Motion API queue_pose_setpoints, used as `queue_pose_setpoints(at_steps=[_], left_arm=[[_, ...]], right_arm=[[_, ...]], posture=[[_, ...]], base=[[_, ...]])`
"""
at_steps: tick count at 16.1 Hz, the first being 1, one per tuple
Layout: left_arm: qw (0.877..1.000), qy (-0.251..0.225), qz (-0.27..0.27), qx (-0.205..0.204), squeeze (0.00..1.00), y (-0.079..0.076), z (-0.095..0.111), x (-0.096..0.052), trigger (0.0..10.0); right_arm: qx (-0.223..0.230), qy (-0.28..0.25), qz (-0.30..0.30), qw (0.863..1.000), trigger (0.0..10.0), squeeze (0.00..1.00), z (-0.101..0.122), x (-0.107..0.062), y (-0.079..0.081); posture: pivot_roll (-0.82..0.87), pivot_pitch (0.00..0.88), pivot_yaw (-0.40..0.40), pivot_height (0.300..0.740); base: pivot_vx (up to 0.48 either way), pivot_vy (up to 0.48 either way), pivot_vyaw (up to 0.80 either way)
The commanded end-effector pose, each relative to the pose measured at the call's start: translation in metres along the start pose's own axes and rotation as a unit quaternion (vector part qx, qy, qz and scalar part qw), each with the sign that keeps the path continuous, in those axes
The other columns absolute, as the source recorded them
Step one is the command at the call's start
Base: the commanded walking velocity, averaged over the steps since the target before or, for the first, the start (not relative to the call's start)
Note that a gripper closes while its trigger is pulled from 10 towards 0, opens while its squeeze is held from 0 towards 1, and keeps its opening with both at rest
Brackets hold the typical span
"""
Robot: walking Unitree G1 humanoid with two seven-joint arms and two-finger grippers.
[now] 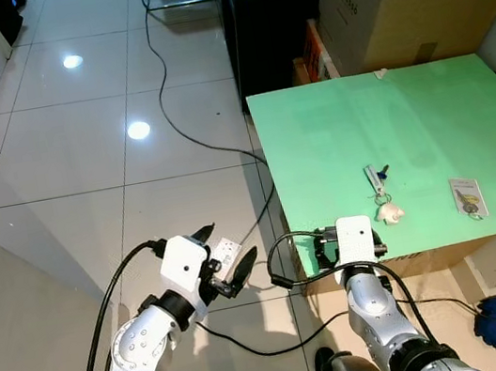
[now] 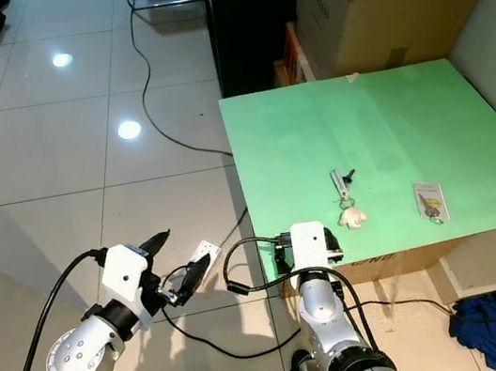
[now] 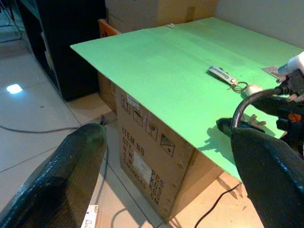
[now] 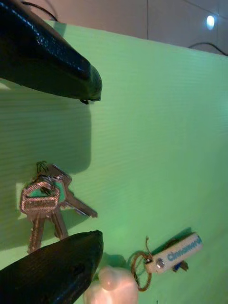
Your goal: Hang keys on a hook
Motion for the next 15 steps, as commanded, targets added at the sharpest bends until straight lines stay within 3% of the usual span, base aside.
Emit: queue_pose_setpoints(at_steps=[1, 4, 6, 12, 13, 14, 15], left_arm=[[1.000, -0.002, -0.011, 0.004, 0.00, -0.004, 0.001, 0.001, 10.0], [1.000, -0.004, -0.012, 0.002, 0.00, -0.006, 0.001, 0.003, 10.0], [1.000, -0.005, -0.014, 0.000, 0.00, -0.009, 0.001, 0.005, 10.0], [1.000, -0.007, -0.017, -0.003, 0.00, -0.011, 0.001, 0.007, 10.0], [1.000, -0.007, -0.018, -0.004, 0.00, -0.012, 0.000, 0.007, 10.0], [1.000, -0.008, -0.018, -0.004, 0.00, -0.013, 0.000, 0.008, 10.0], [1.000, -0.008, -0.018, -0.005, 0.00, -0.013, 0.000, 0.009, 10.0]], right_arm=[[-0.007, 0.006, -0.010, 1.000, 10.0, 0.00, -0.006, -0.005, -0.001], [-0.014, 0.014, -0.009, 1.000, 10.0, 0.00, -0.014, -0.013, 0.004], [0.000, 0.031, -0.016, 0.999, 10.0, 0.00, -0.019, -0.011, -0.002], [0.006, 0.049, -0.006, 0.999, 10.0, 0.00, -0.025, -0.012, 0.002], [0.004, 0.048, -0.005, 0.999, 9.1, 0.00, -0.024, -0.011, 0.001], [0.001, 0.045, -0.004, 0.999, 4.8, 0.00, -0.023, -0.011, 0.000], [-0.002, 0.041, -0.004, 0.999, 3.6, 0.00, -0.021, -0.010, 0.000]], posture=[[0.04, 0.208, -0.012, 0.740], [0.03, 0.206, -0.016, 0.740], [0.03, 0.206, -0.014, 0.740], [0.02, 0.206, -0.012, 0.740], [0.02, 0.206, -0.012, 0.740], [0.02, 0.205, -0.012, 0.740], [0.02, 0.204, -0.013, 0.740]], base=[[0.000, 0.000, 0.00], [0.000, 0.000, 0.00], [0.000, 0.000, 0.00], [0.000, 0.000, 0.00], [0.000, 0.000, 0.00], [0.000, 0.000, 0.00], [0.000, 0.000, 0.00]])
Point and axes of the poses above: a point about 5 cm out from each wrist's last joint towards the gripper, its own x axis pointing out of the wrist towards the gripper, its own z axis along the axis of the wrist's last joint, y = z × x, the point moved 5 cm from there along x, pointing out of the wrist towards the gripper, and after that the axes turned 10 degrees about -x, right-handed, at the moved point
